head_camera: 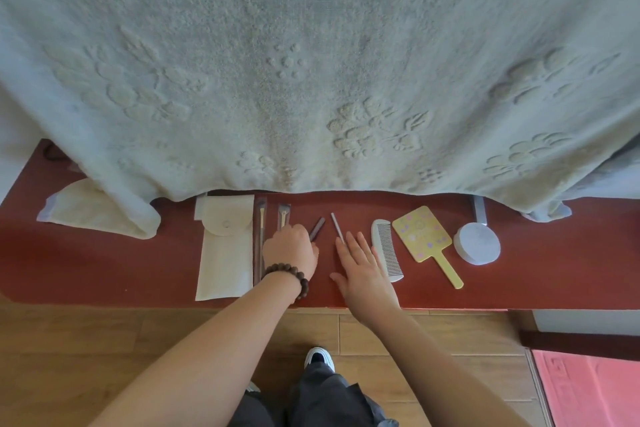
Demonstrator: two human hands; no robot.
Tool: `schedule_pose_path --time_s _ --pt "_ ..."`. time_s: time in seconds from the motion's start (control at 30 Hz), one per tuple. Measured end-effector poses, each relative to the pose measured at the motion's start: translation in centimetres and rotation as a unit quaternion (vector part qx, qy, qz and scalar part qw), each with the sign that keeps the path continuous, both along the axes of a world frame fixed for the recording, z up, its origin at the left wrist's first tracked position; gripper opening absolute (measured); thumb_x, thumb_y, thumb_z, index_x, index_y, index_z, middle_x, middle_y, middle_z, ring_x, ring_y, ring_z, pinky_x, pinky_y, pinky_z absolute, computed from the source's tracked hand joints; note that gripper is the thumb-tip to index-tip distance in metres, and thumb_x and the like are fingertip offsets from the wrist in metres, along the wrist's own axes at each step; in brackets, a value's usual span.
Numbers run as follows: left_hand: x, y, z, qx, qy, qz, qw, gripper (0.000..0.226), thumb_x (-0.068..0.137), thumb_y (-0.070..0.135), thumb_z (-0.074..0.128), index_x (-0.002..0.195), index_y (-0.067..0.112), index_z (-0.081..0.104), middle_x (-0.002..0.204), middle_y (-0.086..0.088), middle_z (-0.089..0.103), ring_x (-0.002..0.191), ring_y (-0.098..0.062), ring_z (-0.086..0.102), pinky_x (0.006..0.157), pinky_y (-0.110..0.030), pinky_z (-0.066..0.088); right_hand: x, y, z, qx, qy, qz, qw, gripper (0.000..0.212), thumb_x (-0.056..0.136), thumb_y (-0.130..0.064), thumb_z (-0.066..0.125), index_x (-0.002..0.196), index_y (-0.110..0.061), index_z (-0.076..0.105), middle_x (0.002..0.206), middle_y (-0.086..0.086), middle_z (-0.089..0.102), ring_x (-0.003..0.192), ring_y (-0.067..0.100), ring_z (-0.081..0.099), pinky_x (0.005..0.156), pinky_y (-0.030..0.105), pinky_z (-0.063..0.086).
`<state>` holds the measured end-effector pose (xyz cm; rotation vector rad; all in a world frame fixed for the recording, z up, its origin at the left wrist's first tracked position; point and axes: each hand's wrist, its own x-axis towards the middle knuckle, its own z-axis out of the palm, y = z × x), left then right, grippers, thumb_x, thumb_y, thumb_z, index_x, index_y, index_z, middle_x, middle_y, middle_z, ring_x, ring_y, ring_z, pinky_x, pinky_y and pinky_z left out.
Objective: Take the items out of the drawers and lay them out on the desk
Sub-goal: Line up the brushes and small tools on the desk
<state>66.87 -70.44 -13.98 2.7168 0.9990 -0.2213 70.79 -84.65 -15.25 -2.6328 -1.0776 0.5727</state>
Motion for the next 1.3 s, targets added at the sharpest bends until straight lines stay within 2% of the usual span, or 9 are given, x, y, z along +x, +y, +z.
schedule_pose_path --time_s 0.1,0.2,0.33,0.47,0.63,0.77,0.97,1.1,1.3 --pt "-0.4 0.0 0.7 -0.096 -0.089 0.015 0.991 0.025 0.091 0.036 0.054 0.09 0.012 0.06 0.088 -0.003 0.062 0.081 -0.022 0.063 0.065 -0.033 0.05 0.6 0.6 1.9 0.1 0.058 -0.058 0.992 0.057 0.098 -0.034 0.045 0.149 -0.018 0.025 0.159 0.001 0.018 0.148 0.015 0.003 0.117 0.026 0.004" --pt "-1.2 0.1 2.0 -0.233 -0.189 0.031 0.953 0.019 0.088 0.033 0.062 0.088 0.015 0.064 0.084 0.003 0.066 0.079 -0.014 0.063 0.071 -0.032 0.053 2.2 1.7 5.1 0.197 0.169 -0.183 0.948 0.052 0.096 -0.032 0.052 0.144 -0.018 0.039 0.142 -0.003 0.046 0.131 0.011 0.04 0.105 0.019 0.026" --pt "-2.3 0.0 4.7 -0.348 -0.216 0.0 0.912 0.009 0.088 0.028 0.065 0.095 0.022 0.065 0.086 0.01 0.068 0.082 -0.004 0.065 0.078 -0.023 0.053 4.0 2.6 7.9 0.326 0.332 -0.255 0.848 0.037 0.092 -0.019 0.06 0.128 -0.014 0.057 0.104 0.0 0.071 0.094 0.02 0.069 0.091 0.037 0.053" --pt "-2.9 0.0 6.2 -0.358 -0.216 -0.009 0.908 0.013 0.086 0.025 0.068 0.098 0.021 0.068 0.088 0.009 0.069 0.083 -0.003 0.064 0.076 -0.02 0.051 4.1 2.7 9.7 0.327 0.346 -0.2 0.857 0.016 0.086 -0.009 0.066 0.101 -0.011 0.071 0.092 0.014 0.072 0.086 0.027 0.07 0.081 0.033 0.058" --pt "-3.1 -0.2 6.9 -0.33 -0.237 0.01 0.914 0.01 0.084 0.023 0.07 0.09 0.016 0.068 0.081 0.003 0.067 0.077 -0.007 0.062 0.071 -0.02 0.05 3.8 3.6 10.3 0.335 0.32 -0.184 0.867 0.01 0.084 -0.003 0.066 0.091 -0.005 0.072 0.084 0.018 0.071 0.075 0.025 0.069 0.069 0.026 0.058" --pt "-5.1 -0.8 5.4 -0.303 -0.174 -0.005 0.937 0.012 0.083 0.029 0.069 0.083 0.016 0.066 0.076 0.007 0.062 0.073 -0.005 0.058 0.071 -0.022 0.049 6.7 3.8 11.5 0.439 0.309 -0.262 0.802 0.009 0.086 0.004 0.061 0.095 0.005 0.065 0.069 0.014 0.064 0.061 0.014 0.064 0.066 0.024 0.058" --pt "-7.0 -0.5 3.5 -0.332 -0.193 0.092 0.919 0.014 0.084 0.03 0.069 0.092 0.02 0.071 0.084 0.009 0.067 0.082 -0.006 0.062 0.075 -0.019 0.047 6.2 3.5 9.7 0.361 0.324 -0.232 0.843 0.019 0.084 -0.003 0.068 0.102 -0.001 0.067 0.082 0.018 0.069 0.072 0.017 0.069 0.07 0.026 0.059" --pt "-5.8 0.7 3.5 -0.318 -0.216 0.14 0.912 0.021 0.081 0.03 0.073 0.098 0.019 0.071 0.087 0.013 0.063 0.087 -0.007 0.06 0.077 -0.016 0.044 5.0 3.8 7.6 0.352 0.326 -0.277 0.832 0.015 0.079 -0.007 0.073 0.092 -0.007 0.065 0.083 0.013 0.071 0.074 0.021 0.071 0.067 0.027 0.059" --pt "-3.6 2.1 2.3 -0.257 -0.181 0.151 0.937 0.032 0.08 0.029 0.074 0.103 0.006 0.07 0.101 -0.005 0.07 0.094 -0.017 0.062 0.082 -0.024 0.046 3.9 5.1 4.3 0.257 0.291 -0.271 0.881 0.01 0.079 -0.013 0.075 0.084 -0.013 0.067 0.082 0.008 0.067 0.067 0.023 0.069 0.066 0.036 0.061"
